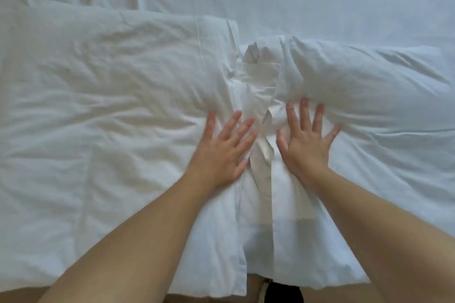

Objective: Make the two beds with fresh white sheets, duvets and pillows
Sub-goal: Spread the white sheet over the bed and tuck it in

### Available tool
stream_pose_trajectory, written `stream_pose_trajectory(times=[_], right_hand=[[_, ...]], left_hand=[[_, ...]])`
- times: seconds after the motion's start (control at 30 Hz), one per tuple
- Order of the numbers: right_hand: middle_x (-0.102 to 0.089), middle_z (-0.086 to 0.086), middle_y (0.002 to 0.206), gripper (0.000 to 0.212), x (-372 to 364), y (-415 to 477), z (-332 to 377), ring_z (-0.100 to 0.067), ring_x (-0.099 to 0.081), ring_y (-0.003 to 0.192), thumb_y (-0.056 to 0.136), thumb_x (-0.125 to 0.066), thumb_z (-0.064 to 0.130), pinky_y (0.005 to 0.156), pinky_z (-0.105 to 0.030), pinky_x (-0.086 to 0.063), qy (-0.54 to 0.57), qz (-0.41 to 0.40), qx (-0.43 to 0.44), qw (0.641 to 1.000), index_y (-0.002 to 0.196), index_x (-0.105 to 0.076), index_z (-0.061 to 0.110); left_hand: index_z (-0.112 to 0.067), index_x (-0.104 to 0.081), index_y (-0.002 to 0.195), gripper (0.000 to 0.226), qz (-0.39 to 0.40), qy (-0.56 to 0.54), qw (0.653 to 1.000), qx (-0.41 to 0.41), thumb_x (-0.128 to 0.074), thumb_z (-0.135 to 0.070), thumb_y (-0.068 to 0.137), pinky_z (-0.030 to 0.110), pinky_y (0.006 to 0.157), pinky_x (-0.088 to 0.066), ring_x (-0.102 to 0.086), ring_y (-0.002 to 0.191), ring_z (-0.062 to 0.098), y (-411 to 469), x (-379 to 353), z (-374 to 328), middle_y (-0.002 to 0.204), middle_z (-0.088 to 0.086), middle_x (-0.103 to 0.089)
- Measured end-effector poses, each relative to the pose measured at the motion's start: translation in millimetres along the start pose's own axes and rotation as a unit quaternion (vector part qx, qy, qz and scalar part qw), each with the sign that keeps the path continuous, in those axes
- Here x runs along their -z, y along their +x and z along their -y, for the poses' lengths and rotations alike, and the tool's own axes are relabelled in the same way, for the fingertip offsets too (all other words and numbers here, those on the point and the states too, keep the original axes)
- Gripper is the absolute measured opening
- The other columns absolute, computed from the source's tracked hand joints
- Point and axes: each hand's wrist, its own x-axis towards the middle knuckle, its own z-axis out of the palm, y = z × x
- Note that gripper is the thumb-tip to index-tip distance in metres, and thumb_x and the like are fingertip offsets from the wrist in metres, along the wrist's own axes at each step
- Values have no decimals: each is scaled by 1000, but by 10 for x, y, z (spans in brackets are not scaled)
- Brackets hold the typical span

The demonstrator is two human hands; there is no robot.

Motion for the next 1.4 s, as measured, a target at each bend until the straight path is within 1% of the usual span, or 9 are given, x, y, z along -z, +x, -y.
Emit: stream_pose_trajectory(times=[0.2,0.47,0.57,0.67,0.73,0.87,1.0,1.23,1.4], right_hand=[[8,3,164,62,-424,209,-706,-22,9,151,97,-17,55,112,-68,7,-20,-3,154,988,155,-7,37],[8,6,164,70,-221,7,-2873,-21,5,151,98,-33,57,111,-70,-10,164,75,-181,967,156,-2,33],[8,8,164,78,-170,186,-3290,-22,4,151,94,-37,64,110,-70,-11,197,49,-220,954,156,-3,32],[5,6,164,91,-194,353,-3388,-26,-3,150,86,-45,73,111,-67,-14,262,51,-241,933,155,1,35],[-6,-3,163,100,-277,419,-3506,-29,-17,148,80,-53,75,114,-59,-20,313,56,-243,917,154,2,36],[-48,-11,144,117,-439,541,-4044,-25,-55,123,58,-71,78,107,-39,-43,534,97,-263,798,150,-26,22],[-72,-8,114,118,-540,485,-4263,-18,-72,93,28,-81,79,66,-29,-59,631,226,-217,709,129,-60,22],[-75,-3,103,64,-229,299,-4417,-15,-73,86,72,-74,53,59,-25,-58,640,250,-229,689,126,-63,21],[-75,-3,101,53,409,-42,-4154,-17,-73,87,83,-60,37,65,-27,-58,665,245,-148,690,131,-58,14]], left_hand=[[-8,-37,145,59,61,-71,964,250,-28,-25,90,59,115,-8,-24,146,24,287,-382,-449,154,10,-35],[-8,-19,152,72,-152,-218,893,363,-33,-8,82,54,120,-6,-3,150,30,988,802,-1621,162,14,-7],[-20,-8,155,66,-72,-189,941,272,-29,-28,93,56,116,-3,5,150,30,1237,772,-1982,163,11,5],[-29,7,155,75,78,-219,874,427,-27,-60,95,65,113,-10,8,147,39,1188,272,-2119,161,13,17],[-31,11,154,84,82,-232,839,485,-31,-67,91,67,111,-11,7,146,44,1133,34,-2139,159,16,20],[-27,13,153,87,56,-223,844,484,-32,-67,90,69,110,-11,7,145,46,1289,-166,-2222,158,20,19],[-24,12,153,88,49,-202,845,493,-34,-65,90,71,109,-12,6,145,47,1285,-327,-2252,158,23,16],[-19,4,155,86,112,-263,829,480,-38,-59,93,66,112,-7,6,148,34,1479,-26,-2586,160,19,11],[-20,-13,155,81,95,-529,791,292,-52,-51,91,41,120,-13,-9,149,19,1552,733,-3106,162,5,-9]])
